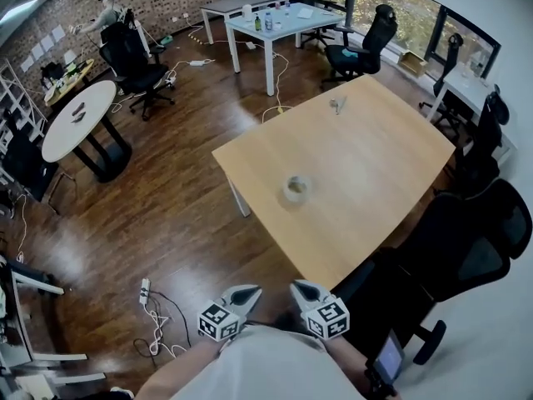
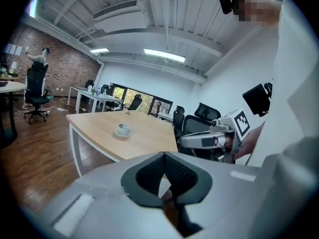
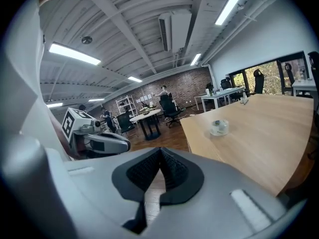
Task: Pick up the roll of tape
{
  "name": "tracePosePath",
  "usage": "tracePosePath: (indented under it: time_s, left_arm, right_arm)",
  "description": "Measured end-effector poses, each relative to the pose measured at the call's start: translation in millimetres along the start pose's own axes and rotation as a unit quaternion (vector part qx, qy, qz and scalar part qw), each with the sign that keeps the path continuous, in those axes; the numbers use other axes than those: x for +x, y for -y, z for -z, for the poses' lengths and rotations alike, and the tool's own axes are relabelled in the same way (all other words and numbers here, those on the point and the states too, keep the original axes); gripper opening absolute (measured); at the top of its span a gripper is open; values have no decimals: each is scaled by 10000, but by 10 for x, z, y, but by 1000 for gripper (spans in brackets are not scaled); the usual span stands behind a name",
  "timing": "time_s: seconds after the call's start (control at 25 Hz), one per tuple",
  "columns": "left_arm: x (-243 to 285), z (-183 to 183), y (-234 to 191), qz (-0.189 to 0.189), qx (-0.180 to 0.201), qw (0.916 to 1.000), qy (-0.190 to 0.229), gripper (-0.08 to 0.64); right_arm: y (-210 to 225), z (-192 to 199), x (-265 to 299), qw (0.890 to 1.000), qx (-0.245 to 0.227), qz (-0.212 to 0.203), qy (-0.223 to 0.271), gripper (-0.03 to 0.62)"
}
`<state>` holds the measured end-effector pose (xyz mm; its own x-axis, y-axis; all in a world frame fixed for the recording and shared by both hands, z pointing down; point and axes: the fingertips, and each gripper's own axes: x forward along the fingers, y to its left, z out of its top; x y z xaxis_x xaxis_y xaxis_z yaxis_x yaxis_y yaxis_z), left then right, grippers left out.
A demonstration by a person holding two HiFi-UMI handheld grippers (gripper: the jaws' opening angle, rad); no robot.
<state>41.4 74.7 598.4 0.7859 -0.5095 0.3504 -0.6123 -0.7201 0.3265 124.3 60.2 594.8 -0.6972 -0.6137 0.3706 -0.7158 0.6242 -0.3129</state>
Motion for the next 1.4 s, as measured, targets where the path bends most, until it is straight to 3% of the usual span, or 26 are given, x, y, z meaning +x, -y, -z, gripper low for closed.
tracePosePath:
  time_s: [0.24,0.64,0.92,1.12,1.4]
  left_arm:
    - [181,-80,-140,-44,-90,9999,20,5]
    - [415,-263,-733,425,-176,9989,-43,5]
    - [473,-664,-1345,967,-81,9953,17,5]
    - [373,-820,-1845,1127,42,9936,34,5]
    - [370,-939,-2089,1391,-17,9899,268,5]
  right_arm:
    - [252,31,64,9998,132,79,-139,8]
    - [598,-188,496,9977,163,598,-285,8]
    - [767,-530,1028,9939,-226,981,-448,8]
    - [775,-733,1520,9912,-658,976,-598,8]
    - [984,-742,1699,9844,-1000,1110,-925,8]
